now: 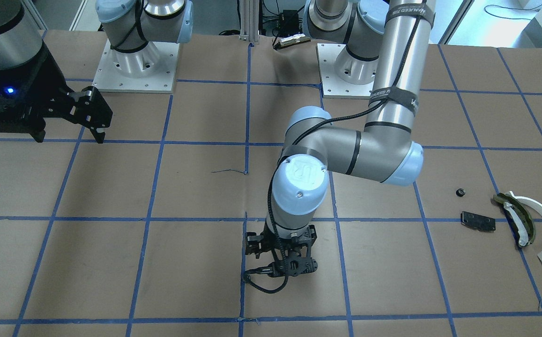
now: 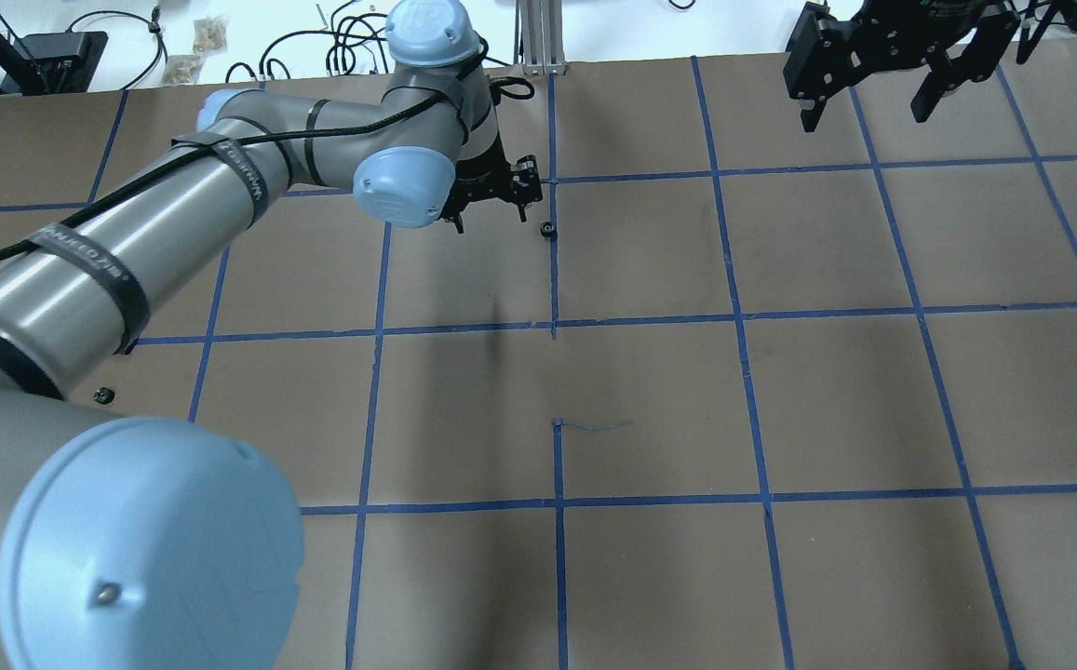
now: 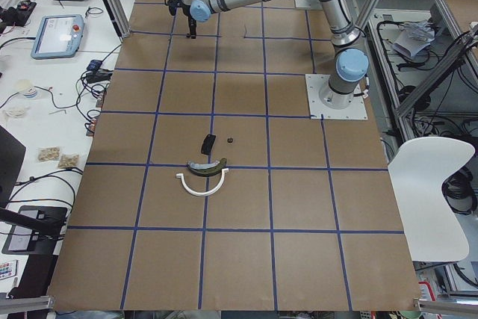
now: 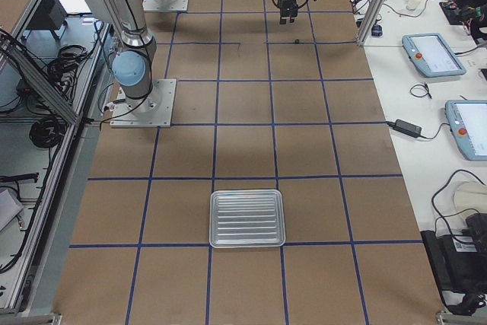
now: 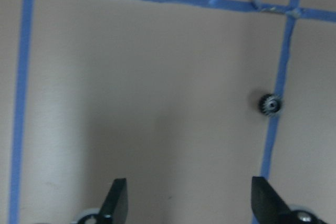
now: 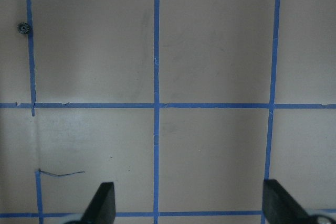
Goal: Place bearing gear from tray to pile
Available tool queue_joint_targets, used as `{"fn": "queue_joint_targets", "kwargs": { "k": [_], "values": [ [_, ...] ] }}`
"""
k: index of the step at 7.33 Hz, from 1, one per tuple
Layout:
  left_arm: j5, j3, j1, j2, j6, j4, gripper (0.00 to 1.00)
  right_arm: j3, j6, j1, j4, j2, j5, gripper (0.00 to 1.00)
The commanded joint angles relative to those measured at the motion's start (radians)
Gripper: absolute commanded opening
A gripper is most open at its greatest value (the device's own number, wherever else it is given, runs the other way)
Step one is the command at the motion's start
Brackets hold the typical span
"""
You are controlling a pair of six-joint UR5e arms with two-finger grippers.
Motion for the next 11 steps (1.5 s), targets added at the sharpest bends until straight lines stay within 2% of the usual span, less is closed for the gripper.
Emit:
{"fn": "queue_joint_targets", "kwargs": {
  "k": [1, 2, 3, 5, 6, 7, 9, 10, 11],
  "values": [
    [-0.002, 0.087, -0.061, -0.101, -0.103, 0.001, 0.88, 0.044, 0.021, 0.002, -0.071, -0.039, 0.023, 1.00],
    [0.001, 0.103, -0.064, -0.125, -0.107, 0.001, 0.87, 0.027, 0.190, 0.004, -0.096, -0.017, 0.098, 1.00],
    [0.001, 0.113, -0.064, -0.137, -0.107, 0.001, 0.86, 0.026, 0.271, 0.007, -0.129, -0.014, 0.086, 1.00],
    [0.012, 0.132, -0.062, -0.172, -0.098, 0.004, 0.82, 0.022, 0.276, 0.057, -0.137, 0.012, 0.085, 1.00],
    [0.013, 0.152, -0.064, -0.180, -0.101, 0.004, 0.80, 0.021, 0.273, 0.091, -0.201, 0.047, 0.086, 1.00],
    [0.012, 0.169, -0.064, -0.191, -0.103, 0.004, 0.77, 0.022, 0.262, 0.099, -0.213, 0.053, 0.066, 1.00],
    [0.015, 0.178, -0.064, -0.214, -0.092, 0.006, 0.64, 0.027, 0.171, 0.088, -0.208, 0.043, 0.017, 1.00],
    [0.016, 0.179, -0.064, -0.217, -0.089, 0.004, 0.50, 0.032, 0.169, 0.092, -0.210, 0.037, 0.019, 1.00],
    [0.027, 0.179, -0.064, -0.209, -0.089, 0.000, 0.15, 0.035, 0.169, 0.094, -0.214, 0.037, 0.022, 1.00]
  ]
}}
